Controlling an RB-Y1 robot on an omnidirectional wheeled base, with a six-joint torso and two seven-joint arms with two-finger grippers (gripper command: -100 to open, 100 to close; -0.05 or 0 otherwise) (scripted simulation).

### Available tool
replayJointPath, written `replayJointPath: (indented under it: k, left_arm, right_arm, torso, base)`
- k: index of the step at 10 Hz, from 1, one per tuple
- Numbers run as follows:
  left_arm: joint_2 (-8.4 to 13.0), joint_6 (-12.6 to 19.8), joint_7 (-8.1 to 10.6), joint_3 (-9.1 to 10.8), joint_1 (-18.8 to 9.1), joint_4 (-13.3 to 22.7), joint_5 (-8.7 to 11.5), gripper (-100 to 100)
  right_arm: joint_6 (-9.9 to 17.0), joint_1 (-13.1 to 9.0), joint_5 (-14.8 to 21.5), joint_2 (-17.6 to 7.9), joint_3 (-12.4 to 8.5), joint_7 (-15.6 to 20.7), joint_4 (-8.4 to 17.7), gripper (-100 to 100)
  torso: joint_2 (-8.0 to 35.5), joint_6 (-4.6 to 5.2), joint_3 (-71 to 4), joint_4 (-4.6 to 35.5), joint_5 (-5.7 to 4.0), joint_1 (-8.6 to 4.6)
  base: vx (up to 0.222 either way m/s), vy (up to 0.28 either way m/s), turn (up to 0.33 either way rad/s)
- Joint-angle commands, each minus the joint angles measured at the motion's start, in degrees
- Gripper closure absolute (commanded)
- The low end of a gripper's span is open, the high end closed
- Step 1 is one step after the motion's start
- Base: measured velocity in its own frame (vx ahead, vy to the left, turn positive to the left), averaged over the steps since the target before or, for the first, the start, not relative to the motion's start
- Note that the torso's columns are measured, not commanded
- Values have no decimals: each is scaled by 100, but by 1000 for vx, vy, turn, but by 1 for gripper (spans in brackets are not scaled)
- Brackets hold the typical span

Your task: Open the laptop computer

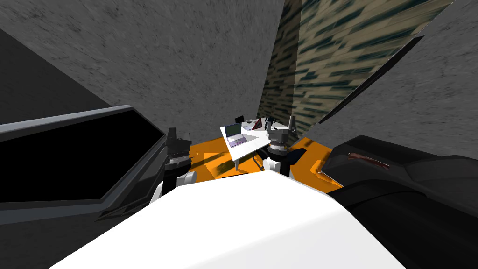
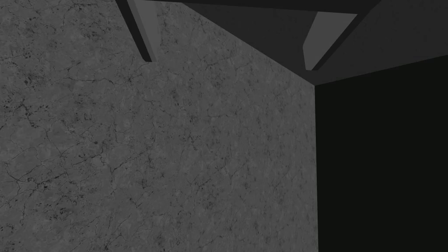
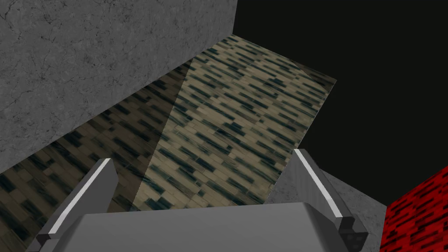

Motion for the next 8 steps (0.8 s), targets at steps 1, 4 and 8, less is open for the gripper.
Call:
replayJointPath:
  k: [1, 4, 8]
  left_arm:
    - [0, 0, 0, 0, 0, 0, 0, 0]
    - [0, 0, 0, 0, 0, -1, 0, 0]
    - [0, -1, 0, 0, 0, -2, 0, 0]
  right_arm:
    - [0, 0, 0, 0, 0, 0, 0, 0]
    - [0, 0, 0, 0, 0, 0, -1, 0]
    - [0, 0, 0, 0, 0, 0, -2, 0]
  torso:
    - [232, 0, -467, 235, 0, 0]
    - [1422, 0, -2850, 1424, 0, 0]
    - [3116, 0, -6227, 3114, 0, 0]
  base:
    - [0, 0, 0]
    - [0, 0, 0]
    - [0, 0, 0]
